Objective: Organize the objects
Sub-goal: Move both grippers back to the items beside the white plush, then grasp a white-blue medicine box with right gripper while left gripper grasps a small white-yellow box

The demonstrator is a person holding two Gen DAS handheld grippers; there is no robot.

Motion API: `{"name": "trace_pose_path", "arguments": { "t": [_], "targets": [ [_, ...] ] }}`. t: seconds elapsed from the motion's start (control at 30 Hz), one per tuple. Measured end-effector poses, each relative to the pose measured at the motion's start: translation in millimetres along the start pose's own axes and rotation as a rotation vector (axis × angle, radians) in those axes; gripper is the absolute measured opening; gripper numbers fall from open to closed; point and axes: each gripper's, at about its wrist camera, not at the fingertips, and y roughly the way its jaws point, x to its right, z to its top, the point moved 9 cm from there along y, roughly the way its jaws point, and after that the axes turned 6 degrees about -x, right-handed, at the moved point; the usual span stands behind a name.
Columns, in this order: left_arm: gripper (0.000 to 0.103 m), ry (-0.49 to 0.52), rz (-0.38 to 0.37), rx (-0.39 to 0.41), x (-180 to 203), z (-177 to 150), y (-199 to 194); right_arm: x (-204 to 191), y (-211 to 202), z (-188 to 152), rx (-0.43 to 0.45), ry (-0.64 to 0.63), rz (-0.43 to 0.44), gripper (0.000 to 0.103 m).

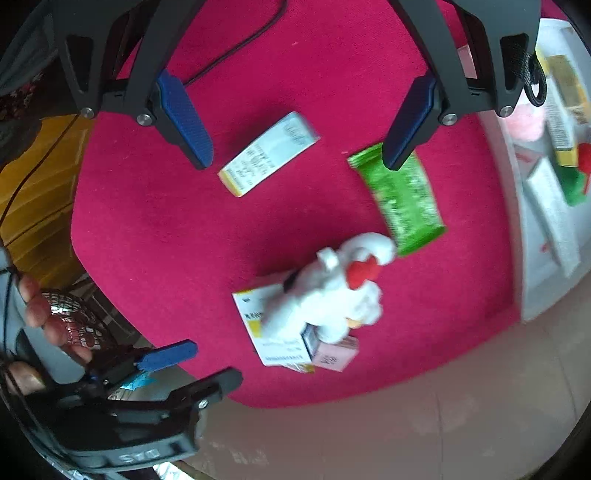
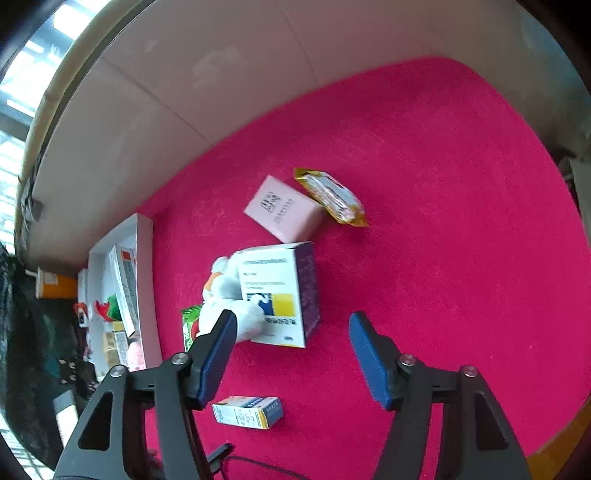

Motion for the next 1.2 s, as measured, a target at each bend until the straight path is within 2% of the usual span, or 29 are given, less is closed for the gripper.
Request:
{"name": "trace_pose_path", "arguments": {
  "t": [0.07, 0.2, 0.33, 0.6, 0.7, 0.77, 0.83, 0.9, 1.2],
  "targets": [
    [0.092, -0.01, -0.013, -0.014, 1.8, 0.8, 6.6, 6.1, 2.7, -2.0, -0.022, 0.023, 0.03, 0.074],
    [0.092, -0.018, 0.023, -0.038, 0.8, 0.4, 15.8, 10.9, 18.3, -0.2, -0.087, 0.059, 0.071, 0.076],
    [0.092, -0.029, 0.037, -0.036, 4.4, -1.0, 16.3, 4.2, 30.4, 12.8, -0.093, 0.054, 0.077, 0.076],
    [0.092, -0.054, 0.047, -0.049, 5.4, -1.1, 23.7, -31.1, 71.9, 25.9, -0.149, -0.03, -0.004, 0.081],
    [0.092, -0.048, 0.047, -0.051, 5.0, -2.8, 22.6, -34.3, 83.2, 26.3, -0.153, -0.07, -0.073, 0.081],
    [0.092, -0.038, 0.049, -0.055, 3.2, -2.2, 23.8, -34.0, 85.2, 27.4, -0.152, -0.076, -0.072, 0.081],
    [0.092, -0.029, 0.04, -0.063, 2.7, -3.8, 24.4, -32.8, 84.9, 28.8, -0.152, -0.087, -0.064, 0.079],
    [0.092, -0.022, 0.029, -0.067, 3.1, -4.0, 24.8, -28.3, 82.2, 29.9, -0.147, -0.099, -0.07, 0.064],
    [0.092, 0.133, 0.007, -0.118, 20.6, -16.4, 18.7, -7.0, 61.6, 26.6, -0.12, -0.046, 0.003, 0.06]
  ]
}}
